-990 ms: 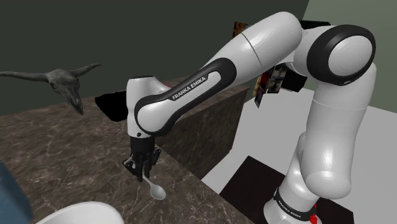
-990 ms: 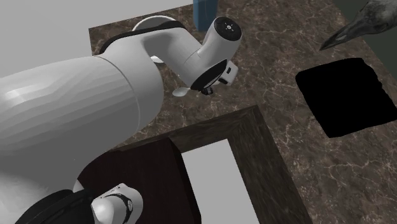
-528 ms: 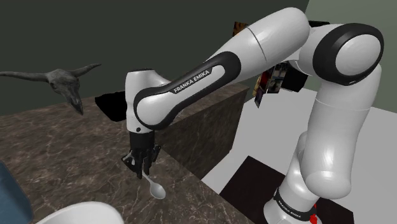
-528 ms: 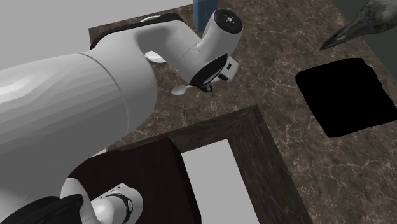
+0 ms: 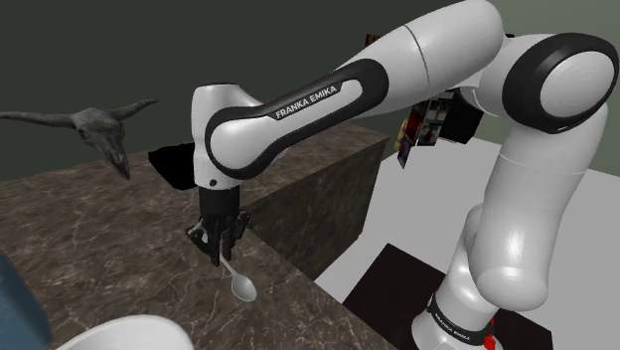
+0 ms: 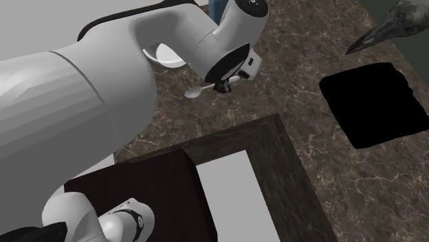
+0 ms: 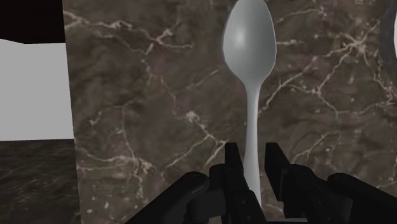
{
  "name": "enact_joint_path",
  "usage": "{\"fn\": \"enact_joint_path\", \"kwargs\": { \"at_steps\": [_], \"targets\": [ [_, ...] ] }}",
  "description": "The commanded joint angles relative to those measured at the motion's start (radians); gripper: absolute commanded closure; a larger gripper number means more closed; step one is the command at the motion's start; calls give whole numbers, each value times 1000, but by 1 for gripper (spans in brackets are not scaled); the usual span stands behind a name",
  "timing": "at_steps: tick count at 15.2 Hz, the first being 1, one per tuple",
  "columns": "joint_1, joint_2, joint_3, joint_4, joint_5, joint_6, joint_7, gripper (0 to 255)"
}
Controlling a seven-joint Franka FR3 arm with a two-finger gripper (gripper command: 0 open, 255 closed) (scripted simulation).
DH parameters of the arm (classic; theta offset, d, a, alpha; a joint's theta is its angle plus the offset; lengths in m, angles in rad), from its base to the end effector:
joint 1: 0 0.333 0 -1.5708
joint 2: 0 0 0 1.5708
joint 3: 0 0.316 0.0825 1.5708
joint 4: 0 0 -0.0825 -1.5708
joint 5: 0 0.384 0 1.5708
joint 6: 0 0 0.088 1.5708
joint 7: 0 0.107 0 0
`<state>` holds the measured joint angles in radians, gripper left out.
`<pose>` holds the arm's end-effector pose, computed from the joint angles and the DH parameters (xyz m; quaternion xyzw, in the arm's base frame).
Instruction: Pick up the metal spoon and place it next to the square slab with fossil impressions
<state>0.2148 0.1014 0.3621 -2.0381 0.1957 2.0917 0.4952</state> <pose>0.4701 0.3135 0.3954 -0.9945 0.0102 0.0702 0.0764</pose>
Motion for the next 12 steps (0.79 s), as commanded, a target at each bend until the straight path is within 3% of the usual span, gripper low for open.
{"fn": "enact_joint_path", "kwargs": {
  "at_steps": [1, 12],
  "targets": [
    [-2, -16, 0, 10, 4, -27, 0, 255],
    [-8, -64, -3, 106, 9, -167, 16, 255]
  ]
}}
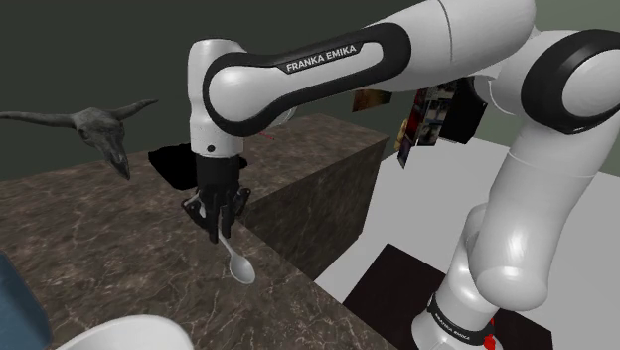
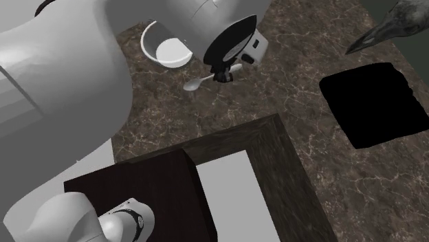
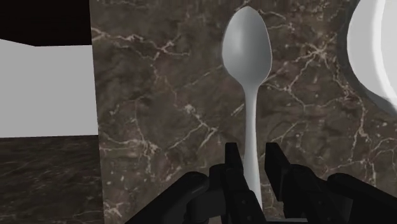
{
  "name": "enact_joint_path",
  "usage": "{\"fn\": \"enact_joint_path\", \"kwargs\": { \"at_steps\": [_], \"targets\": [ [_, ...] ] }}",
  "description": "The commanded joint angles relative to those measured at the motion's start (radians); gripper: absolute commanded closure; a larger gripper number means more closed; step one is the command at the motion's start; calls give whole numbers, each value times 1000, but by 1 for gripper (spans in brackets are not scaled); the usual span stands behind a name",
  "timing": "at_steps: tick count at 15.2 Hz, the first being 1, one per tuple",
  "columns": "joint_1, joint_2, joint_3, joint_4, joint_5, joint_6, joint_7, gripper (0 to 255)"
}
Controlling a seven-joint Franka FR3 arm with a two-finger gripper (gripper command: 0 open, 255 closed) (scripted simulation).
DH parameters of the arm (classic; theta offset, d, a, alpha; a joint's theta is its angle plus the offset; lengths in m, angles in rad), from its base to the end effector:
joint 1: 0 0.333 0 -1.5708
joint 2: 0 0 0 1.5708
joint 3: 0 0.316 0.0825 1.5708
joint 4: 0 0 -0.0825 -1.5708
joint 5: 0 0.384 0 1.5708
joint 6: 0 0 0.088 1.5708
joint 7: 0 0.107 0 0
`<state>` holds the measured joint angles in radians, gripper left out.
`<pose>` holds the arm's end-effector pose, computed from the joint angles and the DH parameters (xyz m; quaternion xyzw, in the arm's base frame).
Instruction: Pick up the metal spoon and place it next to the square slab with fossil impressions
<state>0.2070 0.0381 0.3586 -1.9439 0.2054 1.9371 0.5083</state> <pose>0.4687 0.3119 0.4598 -0.9945 0.0102 0.0703 0.0763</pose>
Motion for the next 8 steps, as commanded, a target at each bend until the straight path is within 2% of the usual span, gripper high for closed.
{"fn": "enact_joint_path", "kwargs": {
  "at_steps": [1, 8],
  "targets": [
    [0, -3, 0, 19, 0, -22, 4, 255],
    [-53, 169, -55, 241, -62, -97, -76, 255]
  ]
}}
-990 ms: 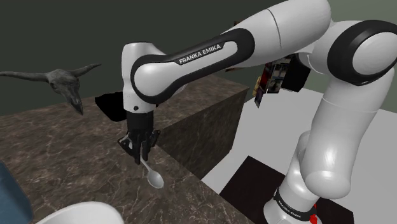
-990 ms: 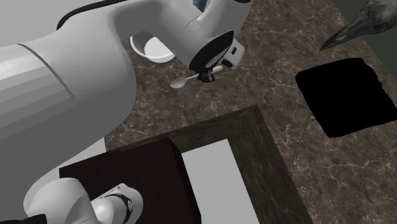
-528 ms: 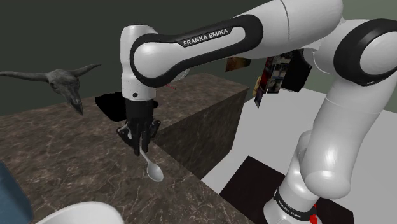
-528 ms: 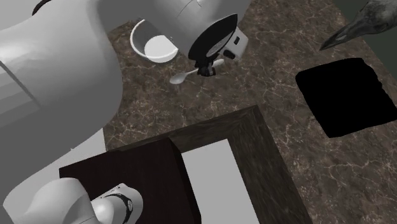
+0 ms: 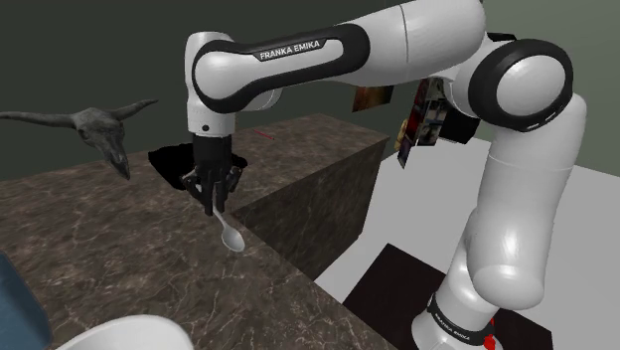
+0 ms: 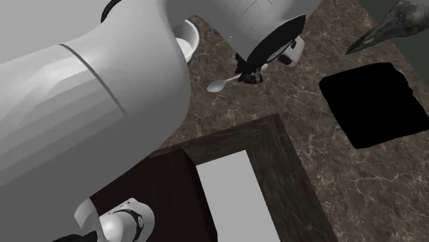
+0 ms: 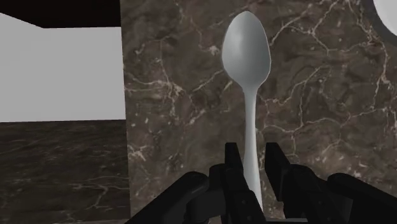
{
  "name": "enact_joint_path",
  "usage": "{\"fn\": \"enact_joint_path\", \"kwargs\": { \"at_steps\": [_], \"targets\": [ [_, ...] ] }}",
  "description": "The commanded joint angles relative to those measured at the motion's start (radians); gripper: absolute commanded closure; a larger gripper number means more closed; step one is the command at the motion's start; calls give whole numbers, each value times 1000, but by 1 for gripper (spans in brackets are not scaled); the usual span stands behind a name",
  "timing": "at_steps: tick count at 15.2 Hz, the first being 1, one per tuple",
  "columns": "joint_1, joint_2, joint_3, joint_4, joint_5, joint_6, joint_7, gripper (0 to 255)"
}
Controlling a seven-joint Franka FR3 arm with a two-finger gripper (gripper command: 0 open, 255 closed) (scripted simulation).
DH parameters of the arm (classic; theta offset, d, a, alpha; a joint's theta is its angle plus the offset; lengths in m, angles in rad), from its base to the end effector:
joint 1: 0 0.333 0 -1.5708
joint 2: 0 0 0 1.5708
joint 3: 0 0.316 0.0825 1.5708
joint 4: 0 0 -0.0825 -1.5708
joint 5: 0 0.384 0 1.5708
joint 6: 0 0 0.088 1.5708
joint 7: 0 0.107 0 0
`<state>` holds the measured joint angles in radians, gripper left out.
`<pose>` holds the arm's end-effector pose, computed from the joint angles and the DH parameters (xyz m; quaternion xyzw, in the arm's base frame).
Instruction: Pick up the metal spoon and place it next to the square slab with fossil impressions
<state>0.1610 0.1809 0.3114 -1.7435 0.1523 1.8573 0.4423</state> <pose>0.5395 0.2774 0.4672 -0.9945 0.0102 0.0706 0.0765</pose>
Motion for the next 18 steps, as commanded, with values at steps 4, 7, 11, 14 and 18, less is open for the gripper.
{"fn": "enact_joint_path", "kwargs": {
  "at_steps": [4, 7, 11, 14, 18],
  "targets": [
    [-29, 144, -34, 205, -41, -77, -50, 255],
    [-41, 244, -52, 356, -64, -134, -78, 255],
    [-49, 410, -74, 619, -94, -240, -111, 255],
    [-39, 598, -90, 937, -120, -375, -132, 255],
    [-48, 570, -90, 834, -116, -301, -140, 255]
  ]
}}
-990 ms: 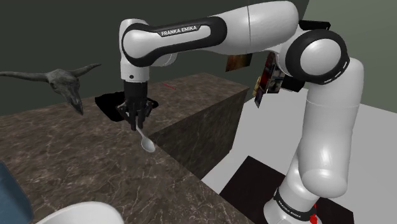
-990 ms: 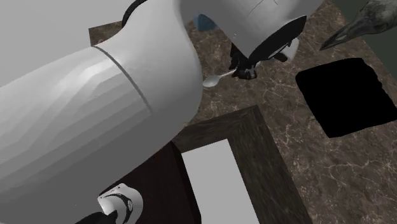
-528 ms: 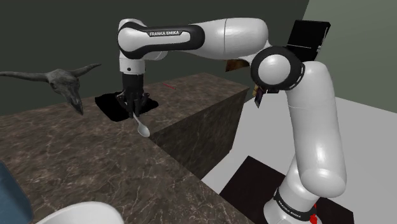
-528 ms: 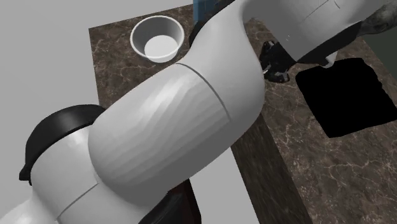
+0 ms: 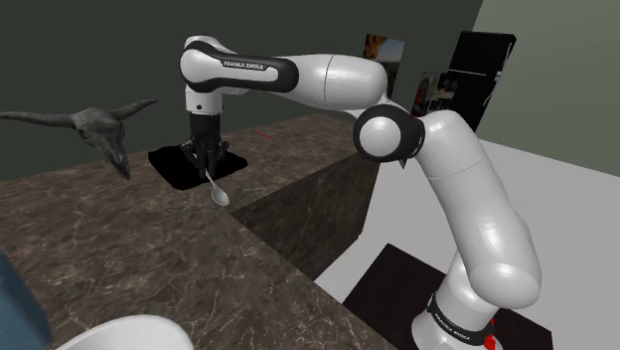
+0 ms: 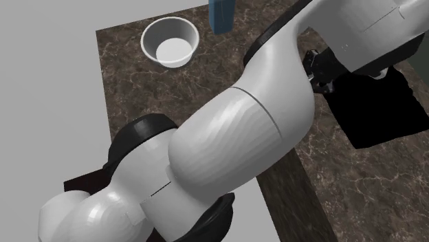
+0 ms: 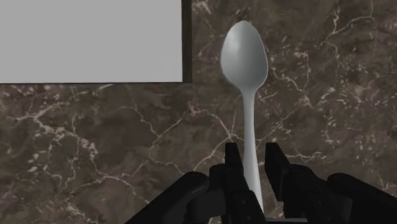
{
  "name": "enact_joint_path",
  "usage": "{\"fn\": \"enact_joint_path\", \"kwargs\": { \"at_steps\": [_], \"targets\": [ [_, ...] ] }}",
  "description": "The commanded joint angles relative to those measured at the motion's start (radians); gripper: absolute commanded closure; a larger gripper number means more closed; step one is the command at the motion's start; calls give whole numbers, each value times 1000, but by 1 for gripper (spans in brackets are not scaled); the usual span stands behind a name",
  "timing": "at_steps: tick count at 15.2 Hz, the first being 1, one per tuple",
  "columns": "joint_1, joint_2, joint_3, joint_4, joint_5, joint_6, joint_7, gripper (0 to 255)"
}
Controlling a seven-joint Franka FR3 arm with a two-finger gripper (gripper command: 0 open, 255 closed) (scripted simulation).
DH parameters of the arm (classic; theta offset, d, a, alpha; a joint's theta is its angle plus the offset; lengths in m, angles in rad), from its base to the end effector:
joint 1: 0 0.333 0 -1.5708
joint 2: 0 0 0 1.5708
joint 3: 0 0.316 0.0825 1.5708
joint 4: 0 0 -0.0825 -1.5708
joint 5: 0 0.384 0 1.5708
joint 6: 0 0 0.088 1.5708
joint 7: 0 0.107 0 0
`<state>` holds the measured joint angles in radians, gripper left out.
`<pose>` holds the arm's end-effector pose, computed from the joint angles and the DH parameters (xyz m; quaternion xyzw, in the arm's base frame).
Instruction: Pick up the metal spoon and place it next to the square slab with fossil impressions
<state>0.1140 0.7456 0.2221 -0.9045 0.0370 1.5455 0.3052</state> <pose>0.7147 0.1895 0.4539 -0.9945 0.0103 0.0709 0.0761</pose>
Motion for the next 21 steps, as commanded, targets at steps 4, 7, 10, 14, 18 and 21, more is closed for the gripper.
{"fn": "enact_joint_path", "kwargs": {
  "at_steps": [4, 7, 10, 14, 18, 21],
  "targets": [
    [-8, -8, -1, -82, 1, 74, -10, 255],
    [-11, -12, -2, -130, 2, 116, -15, 255],
    [-14, -13, -2, -171, 3, 157, -20, 255],
    [-16, -8, -3, -217, 3, 207, -26, 255],
    [-17, 2, -5, -255, 2, 253, -31, 255],
    [-18, 6, -5, -267, 2, 270, -33, 255]
  ]
}}
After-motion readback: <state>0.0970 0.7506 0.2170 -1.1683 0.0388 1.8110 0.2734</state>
